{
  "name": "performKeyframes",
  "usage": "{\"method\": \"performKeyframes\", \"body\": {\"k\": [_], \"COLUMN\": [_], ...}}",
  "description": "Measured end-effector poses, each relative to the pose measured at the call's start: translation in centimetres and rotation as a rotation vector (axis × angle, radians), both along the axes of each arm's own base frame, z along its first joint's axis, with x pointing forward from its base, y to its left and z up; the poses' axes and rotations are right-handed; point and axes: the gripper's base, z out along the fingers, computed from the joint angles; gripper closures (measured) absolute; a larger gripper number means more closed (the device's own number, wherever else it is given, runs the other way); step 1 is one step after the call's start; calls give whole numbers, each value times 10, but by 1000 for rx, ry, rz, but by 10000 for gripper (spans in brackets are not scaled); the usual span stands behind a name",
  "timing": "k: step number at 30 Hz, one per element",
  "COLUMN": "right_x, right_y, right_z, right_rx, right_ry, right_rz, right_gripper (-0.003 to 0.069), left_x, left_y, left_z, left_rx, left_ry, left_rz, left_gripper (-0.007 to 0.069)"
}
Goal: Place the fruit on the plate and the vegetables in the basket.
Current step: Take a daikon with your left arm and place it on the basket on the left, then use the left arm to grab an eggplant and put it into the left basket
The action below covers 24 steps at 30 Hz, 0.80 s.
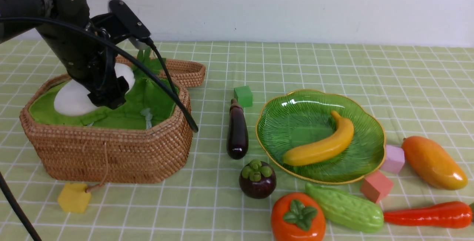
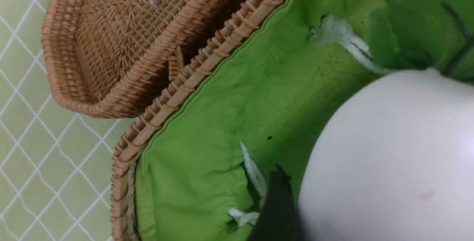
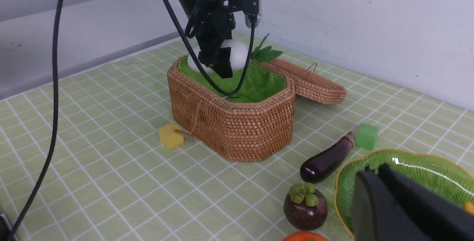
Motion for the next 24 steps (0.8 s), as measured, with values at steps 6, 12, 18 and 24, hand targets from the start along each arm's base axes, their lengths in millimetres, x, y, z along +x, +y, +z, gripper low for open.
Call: {"method": "performKeyframes", "body": {"k": [6, 12, 18, 24], "right_x": [0, 0, 0, -1], "right_y": [0, 0, -1, -1], "right_z": [-2, -2, -3, -9], "right_rx": [-14, -14, -22, -32], "right_ry": [13, 13, 21, 109], "right_rz": [-3, -3, -5, -10], "right_gripper": [641, 645, 645, 643], "left_x": [-4, -7, -18, -42], "left_y": [-1, -1, -4, -36], "left_z": [9, 16, 34, 54], "left_rx": [-44, -95, -189, -446], "left_ry": [-26, -44, -73, -29], "left_rz": [20, 84, 120, 169], "left_gripper": [24, -22, 80, 440]}}
